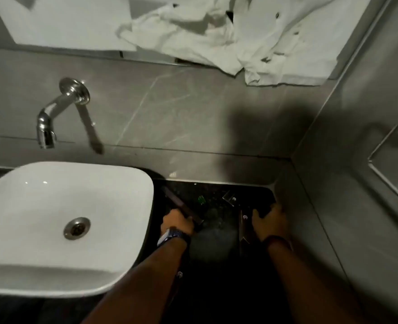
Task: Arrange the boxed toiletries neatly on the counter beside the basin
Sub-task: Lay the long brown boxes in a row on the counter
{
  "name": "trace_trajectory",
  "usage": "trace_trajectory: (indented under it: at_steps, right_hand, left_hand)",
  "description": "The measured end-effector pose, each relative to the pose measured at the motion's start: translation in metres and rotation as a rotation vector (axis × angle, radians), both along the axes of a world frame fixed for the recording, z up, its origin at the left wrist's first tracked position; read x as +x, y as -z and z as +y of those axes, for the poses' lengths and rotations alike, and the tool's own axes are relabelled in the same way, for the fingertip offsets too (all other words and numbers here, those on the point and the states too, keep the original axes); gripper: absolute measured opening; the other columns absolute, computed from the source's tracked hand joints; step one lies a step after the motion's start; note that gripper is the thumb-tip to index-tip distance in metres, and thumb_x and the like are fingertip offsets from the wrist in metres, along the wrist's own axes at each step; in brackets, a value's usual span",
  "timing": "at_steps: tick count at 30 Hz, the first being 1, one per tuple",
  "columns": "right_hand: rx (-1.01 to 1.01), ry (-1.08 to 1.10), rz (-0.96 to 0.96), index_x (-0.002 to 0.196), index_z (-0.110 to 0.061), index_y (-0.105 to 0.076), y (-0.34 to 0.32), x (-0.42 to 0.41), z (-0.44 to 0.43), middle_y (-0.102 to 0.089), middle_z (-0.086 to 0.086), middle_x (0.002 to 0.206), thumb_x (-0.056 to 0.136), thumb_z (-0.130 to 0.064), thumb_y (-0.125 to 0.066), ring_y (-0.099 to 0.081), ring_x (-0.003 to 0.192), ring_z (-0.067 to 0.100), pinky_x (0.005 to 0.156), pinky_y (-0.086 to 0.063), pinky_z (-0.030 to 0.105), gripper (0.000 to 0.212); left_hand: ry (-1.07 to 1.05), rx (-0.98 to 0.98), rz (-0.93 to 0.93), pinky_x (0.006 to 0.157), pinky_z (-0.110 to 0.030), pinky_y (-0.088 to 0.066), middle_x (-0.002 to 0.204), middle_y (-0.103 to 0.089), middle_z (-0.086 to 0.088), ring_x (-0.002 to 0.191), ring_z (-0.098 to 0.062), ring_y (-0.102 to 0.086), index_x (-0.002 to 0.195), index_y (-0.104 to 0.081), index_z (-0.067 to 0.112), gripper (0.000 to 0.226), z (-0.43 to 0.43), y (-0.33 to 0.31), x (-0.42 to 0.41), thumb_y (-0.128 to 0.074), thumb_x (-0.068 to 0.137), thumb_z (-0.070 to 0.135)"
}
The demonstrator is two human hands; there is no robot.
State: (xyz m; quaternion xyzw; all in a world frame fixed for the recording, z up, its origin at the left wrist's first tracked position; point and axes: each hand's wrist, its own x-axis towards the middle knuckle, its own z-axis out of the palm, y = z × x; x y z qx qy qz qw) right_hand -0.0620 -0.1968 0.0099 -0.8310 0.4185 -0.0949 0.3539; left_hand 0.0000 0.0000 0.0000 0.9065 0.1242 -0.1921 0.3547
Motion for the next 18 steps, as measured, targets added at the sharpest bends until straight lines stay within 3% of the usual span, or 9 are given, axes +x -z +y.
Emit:
trace_trajectory:
  at_steps: [3, 6, 12, 18]
  right_hand:
    - [0.096, 0.156, 0.151, 0.133, 0.003, -0.035, 0.034, -0.002, -0.008, -0.049, 0.029, 0.133, 0.08, -0.032, -0.07, -0.054, 0.117, 0.043, 0.094, -0.048, 0.046, 0.073]
    - [0.237, 0.234, 0.223, 0.134, 0.005, -0.031, 0.063, 0.003, -0.013, -0.047, 0.03, 0.135, 0.078, -0.034, -0.073, -0.051, 0.121, 0.044, 0.096, -0.047, 0.047, 0.08]
    - [0.259, 0.19, 0.271, 0.12, 0.0, -0.056, 0.083, 0.021, -0.025, -0.061, 0.025, 0.122, 0.079, -0.03, -0.068, -0.06, 0.111, 0.04, 0.09, -0.051, 0.041, 0.052]
    - [0.157, 0.12, 0.167, 0.12, -0.006, -0.044, 0.079, 0.015, -0.019, -0.06, 0.026, 0.118, 0.078, -0.023, -0.066, -0.06, 0.105, 0.042, 0.087, -0.051, 0.045, 0.051]
  left_hand:
    - [-0.21, -0.08, 0.081, 0.096, -0.043, -0.05, 0.128, -0.06, -0.024, 0.119, -0.04, -0.057, 0.121, -0.062, 0.002, 0.048, -0.005, 0.027, 0.022, -0.067, 0.086, 0.035]
    - [-0.29, -0.081, 0.08, 0.097, -0.046, -0.05, 0.129, -0.059, -0.022, 0.12, -0.04, -0.056, 0.124, -0.057, 0.006, 0.057, -0.016, 0.042, 0.043, -0.072, 0.08, 0.039]
    - [-0.252, -0.021, 0.091, 0.096, -0.042, -0.05, 0.128, -0.062, -0.017, 0.12, -0.036, -0.057, 0.121, -0.061, 0.009, 0.057, -0.039, 0.062, 0.066, -0.078, 0.075, 0.039]
    - [-0.138, -0.021, 0.154, 0.095, -0.045, -0.053, 0.127, -0.056, -0.019, 0.112, -0.039, -0.059, 0.117, -0.063, 0.01, 0.06, -0.056, 0.066, 0.063, -0.08, 0.069, 0.041]
